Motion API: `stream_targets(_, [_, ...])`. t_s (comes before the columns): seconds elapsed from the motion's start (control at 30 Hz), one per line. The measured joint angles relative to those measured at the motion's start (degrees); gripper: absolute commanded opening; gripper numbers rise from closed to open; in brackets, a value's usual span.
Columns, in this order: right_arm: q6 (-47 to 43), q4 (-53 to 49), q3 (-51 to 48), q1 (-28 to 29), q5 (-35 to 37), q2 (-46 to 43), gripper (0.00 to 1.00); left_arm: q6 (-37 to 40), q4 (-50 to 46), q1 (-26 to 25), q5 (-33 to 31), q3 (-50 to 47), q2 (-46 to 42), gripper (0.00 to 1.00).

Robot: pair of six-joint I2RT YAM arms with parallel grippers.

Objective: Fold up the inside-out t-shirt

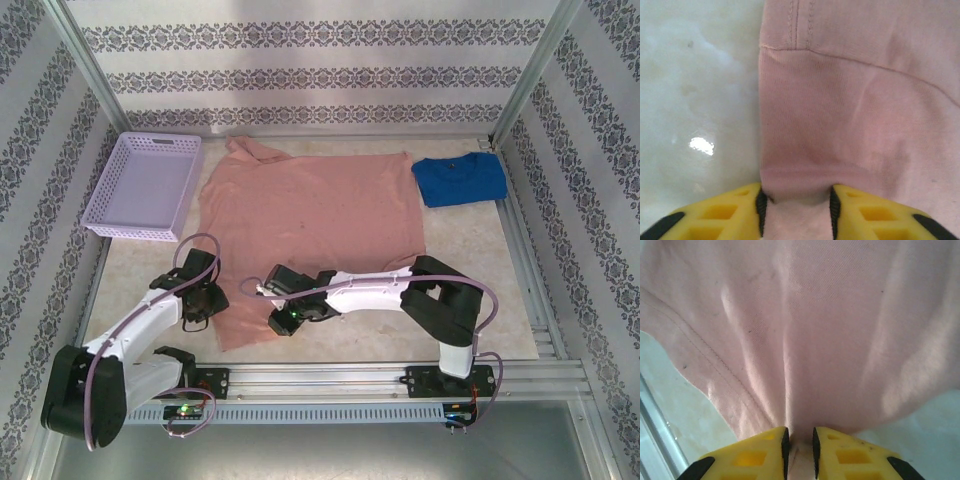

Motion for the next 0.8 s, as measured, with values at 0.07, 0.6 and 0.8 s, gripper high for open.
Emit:
stream_targets(0.07, [0.50,0.28,0.00,-0.13,-0.66,-1.22,0.30,-0.22,-1.25,-0.02,0.00,0.57,-1.84,0.52])
stream_targets(0.6, [4.70,9.03,-11.78,-8.59,-3.74,-15.80,0.36,-22.12,-22.34,-23.19,-4.50,2.80,-9.70,0.59])
stream_targets(0.8, [5.03,10.64,-14.53,-11.61,-3.80,-19.63,0.37,-24.83,-22.34,-24.81,-1.57,2.62,-3.41,0.51])
